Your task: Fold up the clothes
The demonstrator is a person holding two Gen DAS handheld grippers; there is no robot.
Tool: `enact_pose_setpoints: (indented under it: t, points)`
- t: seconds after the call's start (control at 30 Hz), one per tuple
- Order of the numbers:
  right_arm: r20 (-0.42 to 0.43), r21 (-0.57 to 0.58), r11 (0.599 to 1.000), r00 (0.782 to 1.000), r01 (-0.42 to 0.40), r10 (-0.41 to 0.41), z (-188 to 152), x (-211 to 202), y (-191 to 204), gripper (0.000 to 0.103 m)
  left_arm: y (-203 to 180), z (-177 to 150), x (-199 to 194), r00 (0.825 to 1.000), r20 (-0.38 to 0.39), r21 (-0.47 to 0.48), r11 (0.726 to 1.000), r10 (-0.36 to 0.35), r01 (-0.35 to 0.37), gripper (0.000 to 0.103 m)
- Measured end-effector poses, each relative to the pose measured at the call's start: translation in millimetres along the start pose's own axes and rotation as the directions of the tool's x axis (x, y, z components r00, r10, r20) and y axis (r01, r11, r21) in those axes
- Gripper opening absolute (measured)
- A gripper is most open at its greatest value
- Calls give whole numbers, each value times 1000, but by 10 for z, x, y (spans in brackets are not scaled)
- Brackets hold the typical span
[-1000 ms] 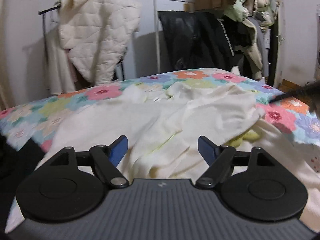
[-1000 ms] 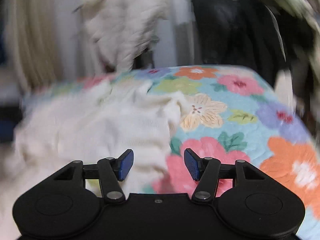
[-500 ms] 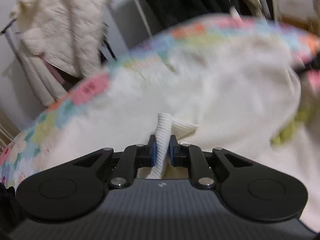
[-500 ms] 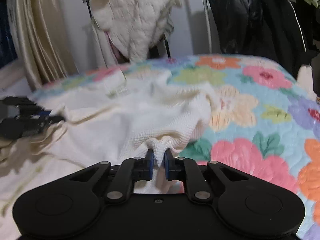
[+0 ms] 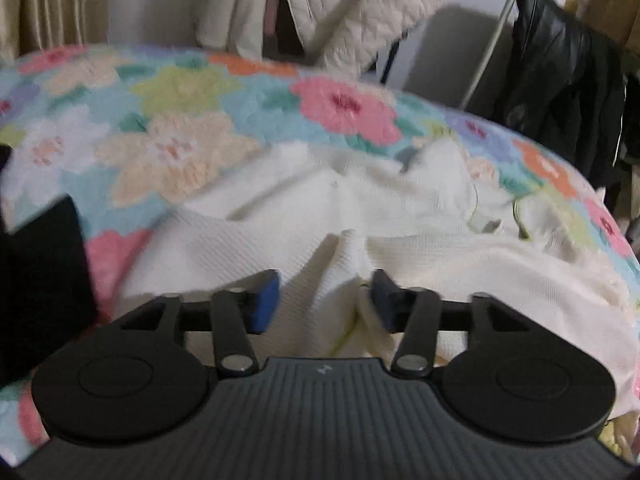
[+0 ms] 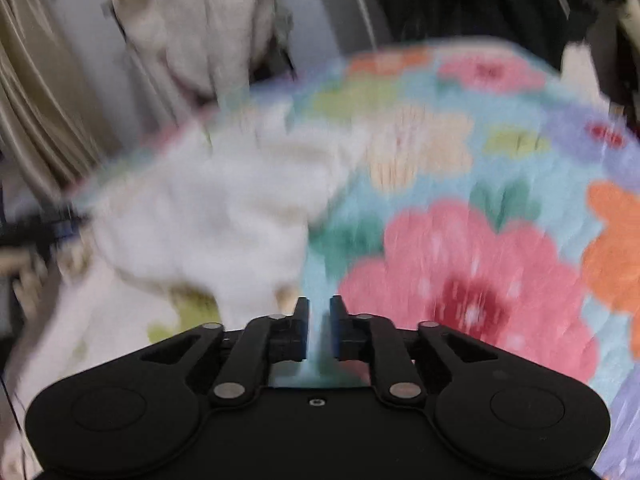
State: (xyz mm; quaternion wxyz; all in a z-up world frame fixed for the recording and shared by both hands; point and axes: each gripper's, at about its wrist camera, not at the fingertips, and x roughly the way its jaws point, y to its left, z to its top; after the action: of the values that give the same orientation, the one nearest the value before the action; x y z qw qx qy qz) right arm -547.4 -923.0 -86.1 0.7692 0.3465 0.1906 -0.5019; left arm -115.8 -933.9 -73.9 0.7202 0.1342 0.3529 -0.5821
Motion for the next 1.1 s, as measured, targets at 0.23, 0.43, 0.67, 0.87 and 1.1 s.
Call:
enact_pose_setpoints:
  t: [0.23, 0.43, 0.67, 0.87, 1.1]
  points:
    - [23, -182, 983, 999, -18, 22, -19, 50, 446, 46, -140, -76, -446, 992, 104, 145, 988, -68, 52, 76]
    - [44, -425, 903, 998, 62, -48, -128, 313, 969, 45, -326, -317, -381, 994, 27, 279, 955, -109, 97, 92]
    - [203, -397, 883, 962, 249, -180, -33, 216, 978, 2, -306, -225, -149, 999, 0, 286, 958, -32, 31, 19]
    - [115, -147, 924, 934, 353, -339, 51, -61, 306, 2, 4, -86, -357, 961, 47, 30, 962, -274, 273, 18]
    - [-44, -196, 931, 946, 308, -322, -41, 109, 183, 5, 291, -224, -287, 957, 47, -135, 948, -286, 290, 16]
